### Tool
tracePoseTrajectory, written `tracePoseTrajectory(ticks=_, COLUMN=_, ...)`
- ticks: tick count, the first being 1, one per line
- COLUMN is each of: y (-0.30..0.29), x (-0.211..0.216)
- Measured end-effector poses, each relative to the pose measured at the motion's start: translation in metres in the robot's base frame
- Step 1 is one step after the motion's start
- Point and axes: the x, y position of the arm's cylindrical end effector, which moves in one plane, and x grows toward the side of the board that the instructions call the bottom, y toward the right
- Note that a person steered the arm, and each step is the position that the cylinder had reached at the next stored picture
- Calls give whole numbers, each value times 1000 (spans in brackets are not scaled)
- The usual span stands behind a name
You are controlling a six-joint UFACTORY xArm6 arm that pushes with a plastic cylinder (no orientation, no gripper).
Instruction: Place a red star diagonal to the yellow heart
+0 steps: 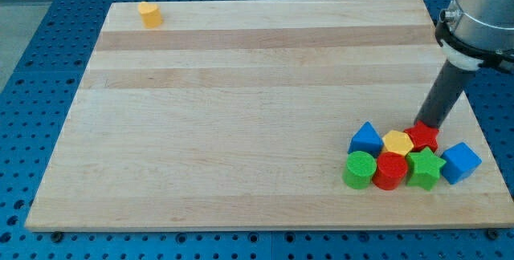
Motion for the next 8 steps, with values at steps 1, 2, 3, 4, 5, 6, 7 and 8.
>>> tracePoseTrajectory(ticks=1, y=0, x=0)
tracePoseTrajectory(ticks=2, y=11, x=0)
tracePoseTrajectory(ticks=3, y=52, x=-6)
tracePoseTrajectory(ticks=4, y=67, x=-11)
tracePoseTrajectory(ticks=5, y=85, x=-2)
tracePoseTrajectory(ticks=6, y=99, x=18)
tracePoseTrajectory(ticks=7, y=101, x=43)
tracePoseTrajectory(ticks=8, y=100, x=81)
